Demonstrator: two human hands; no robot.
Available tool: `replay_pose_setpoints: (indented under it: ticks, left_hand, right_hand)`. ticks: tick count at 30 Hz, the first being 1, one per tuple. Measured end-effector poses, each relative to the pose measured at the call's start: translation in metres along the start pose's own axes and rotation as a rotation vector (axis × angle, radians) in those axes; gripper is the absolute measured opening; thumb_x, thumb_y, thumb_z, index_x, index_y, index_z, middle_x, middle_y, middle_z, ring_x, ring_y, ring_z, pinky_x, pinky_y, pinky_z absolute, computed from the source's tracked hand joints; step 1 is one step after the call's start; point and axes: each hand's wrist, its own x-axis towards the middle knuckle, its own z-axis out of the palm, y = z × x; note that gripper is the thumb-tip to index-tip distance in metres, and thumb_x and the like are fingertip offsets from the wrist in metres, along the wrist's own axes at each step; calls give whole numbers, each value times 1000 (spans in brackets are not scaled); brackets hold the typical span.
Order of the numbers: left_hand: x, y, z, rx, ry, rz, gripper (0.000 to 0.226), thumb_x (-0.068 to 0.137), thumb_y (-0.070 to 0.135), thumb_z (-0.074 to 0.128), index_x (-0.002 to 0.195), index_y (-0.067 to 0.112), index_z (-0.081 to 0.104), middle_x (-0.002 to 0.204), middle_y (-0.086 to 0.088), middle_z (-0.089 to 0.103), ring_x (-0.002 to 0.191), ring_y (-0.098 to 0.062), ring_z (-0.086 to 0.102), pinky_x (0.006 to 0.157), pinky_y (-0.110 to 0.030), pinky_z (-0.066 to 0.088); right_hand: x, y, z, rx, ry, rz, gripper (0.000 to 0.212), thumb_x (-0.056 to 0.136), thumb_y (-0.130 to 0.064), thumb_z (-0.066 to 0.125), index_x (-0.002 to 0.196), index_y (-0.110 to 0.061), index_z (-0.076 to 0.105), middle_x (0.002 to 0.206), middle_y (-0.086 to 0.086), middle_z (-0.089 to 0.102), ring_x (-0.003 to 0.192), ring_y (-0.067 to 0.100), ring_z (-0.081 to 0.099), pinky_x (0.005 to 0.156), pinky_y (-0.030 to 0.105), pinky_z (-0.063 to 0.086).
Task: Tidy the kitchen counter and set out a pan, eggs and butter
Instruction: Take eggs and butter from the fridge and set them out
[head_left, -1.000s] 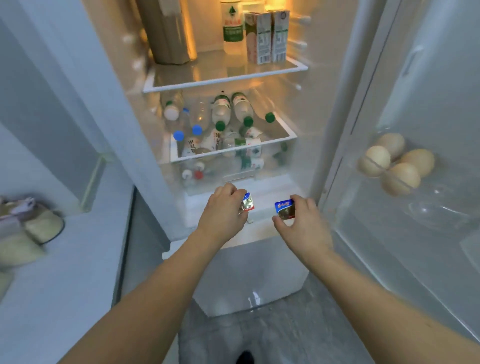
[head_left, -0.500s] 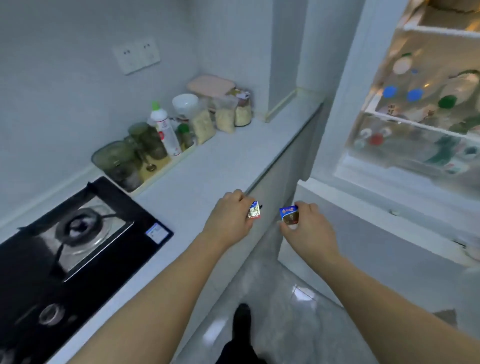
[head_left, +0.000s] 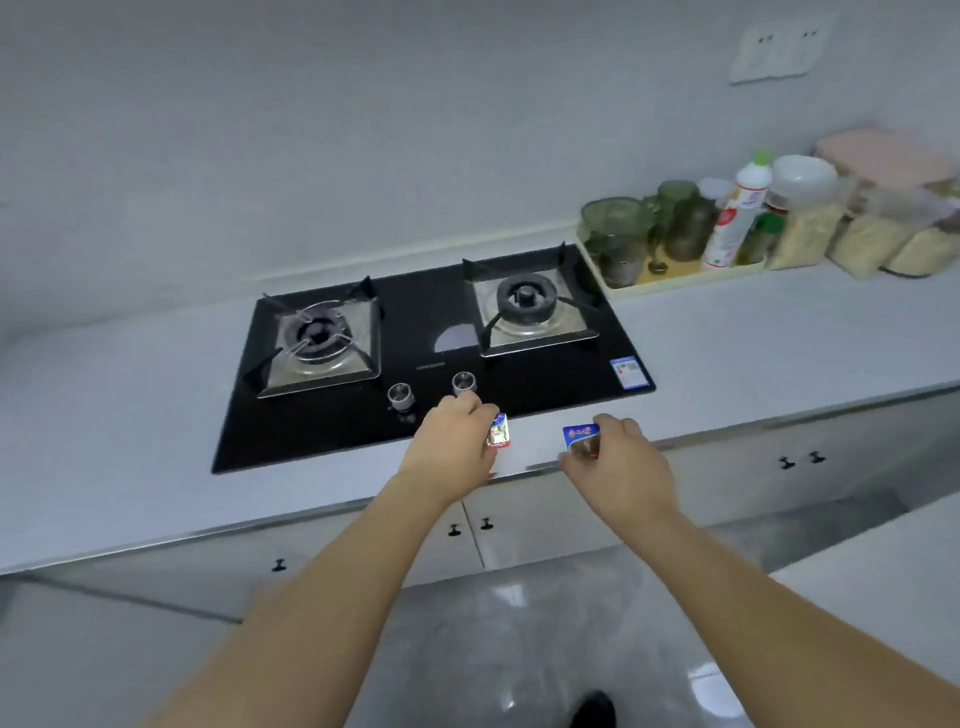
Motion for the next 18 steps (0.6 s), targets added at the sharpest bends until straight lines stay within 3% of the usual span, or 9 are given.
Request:
replay_pose_setpoints:
  ticks: [11, 18]
  left_hand:
    - [-218, -211, -68, -6, 107, -382, 43, 93, 30, 58, 133, 16, 50, 124, -3, 52, 107, -20, 49, 93, -30, 43]
    - [-344, -317, -92, -61, 209, -607, 32, 89, 25, 59, 118, 12, 62, 109, -5, 56, 101, -26, 52, 84, -35, 46]
  right_hand:
    - [-97, -246, 120, -60, -185, -367, 48, 86, -49, 58, 122, -18, 50, 114, 3, 53, 98, 24, 57, 79, 34, 47]
    - [-165, -380, 185, -102, -293, -558, 48, 84, -47, 56, 120, -17, 49, 111, 4, 50, 97, 26, 56, 82, 37, 48]
